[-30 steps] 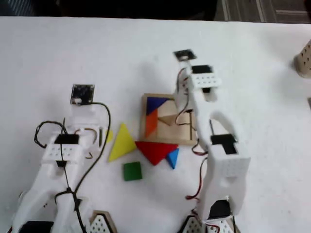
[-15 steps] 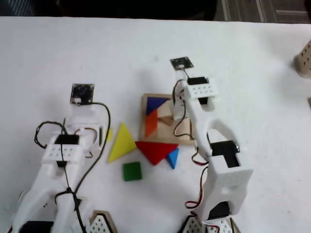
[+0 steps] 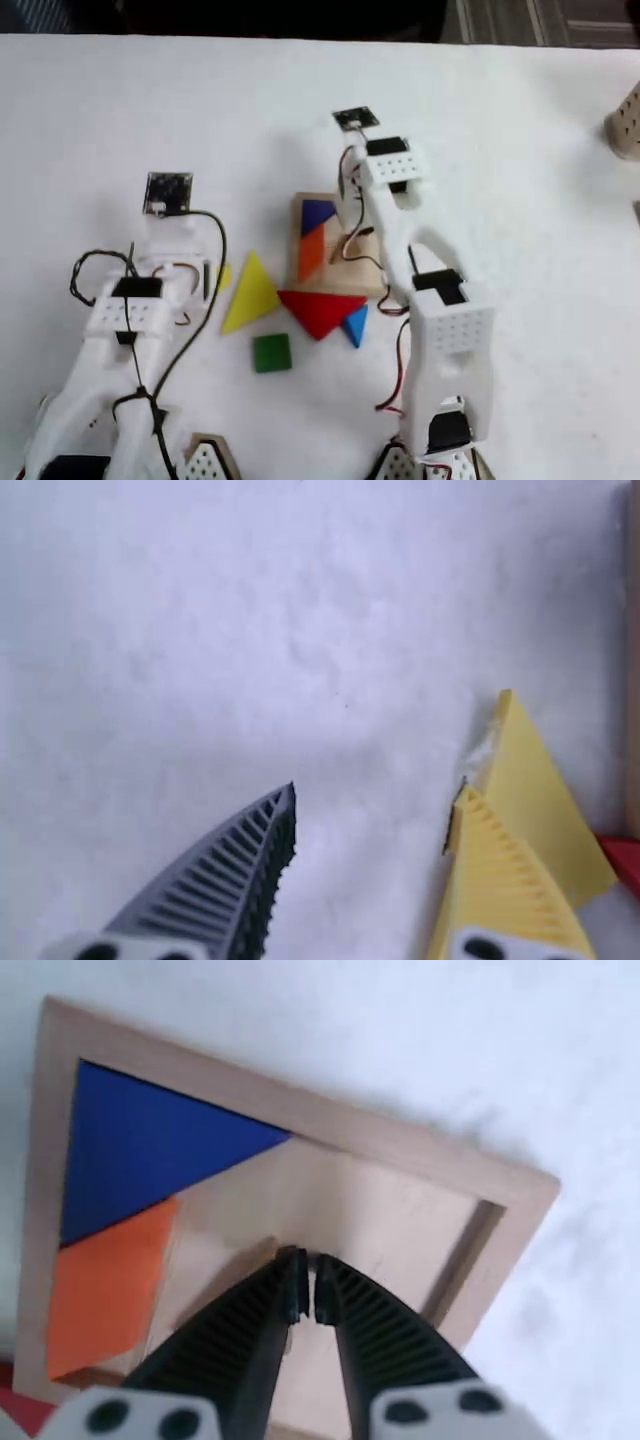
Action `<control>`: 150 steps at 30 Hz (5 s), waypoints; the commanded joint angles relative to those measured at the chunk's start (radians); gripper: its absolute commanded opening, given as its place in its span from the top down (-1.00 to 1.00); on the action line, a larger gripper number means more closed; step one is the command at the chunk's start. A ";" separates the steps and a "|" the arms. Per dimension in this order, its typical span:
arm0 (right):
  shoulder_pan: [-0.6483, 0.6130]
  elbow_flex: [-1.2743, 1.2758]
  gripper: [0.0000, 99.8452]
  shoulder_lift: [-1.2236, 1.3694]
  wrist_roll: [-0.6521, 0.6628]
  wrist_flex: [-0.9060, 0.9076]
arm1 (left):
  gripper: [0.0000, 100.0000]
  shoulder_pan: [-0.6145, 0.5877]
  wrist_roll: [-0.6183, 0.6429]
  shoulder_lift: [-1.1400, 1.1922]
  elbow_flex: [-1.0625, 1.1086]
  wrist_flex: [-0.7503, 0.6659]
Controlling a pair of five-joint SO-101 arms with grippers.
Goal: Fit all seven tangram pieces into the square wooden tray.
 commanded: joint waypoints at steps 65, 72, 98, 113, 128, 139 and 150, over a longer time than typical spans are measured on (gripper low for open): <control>0.438 0.733 0.97 -0.570 0.017 -0.277 | 0.96 0.656 0.034 0.845 -0.855 -0.012; 0.437 0.733 0.97 -0.570 0.017 -0.277 | 0.96 0.616 0.034 0.845 -0.855 -0.005; 0.421 0.743 0.96 -0.568 0.018 -0.291 | 0.96 0.562 0.133 0.572 -0.677 0.009; 0.249 0.746 0.96 -0.570 0.017 -0.378 | 0.96 0.166 0.140 0.401 -0.554 0.014; -0.047 0.752 0.96 -0.642 0.008 -0.157 | 0.96 0.021 0.140 0.401 -0.477 -0.054; -0.392 1.145 0.85 -1.095 0.224 -0.251 | 0.96 -0.193 0.259 0.403 -0.520 -0.155; -0.728 1.201 0.49 -1.132 0.224 -0.280 | 0.96 -0.423 0.503 0.751 -0.890 0.009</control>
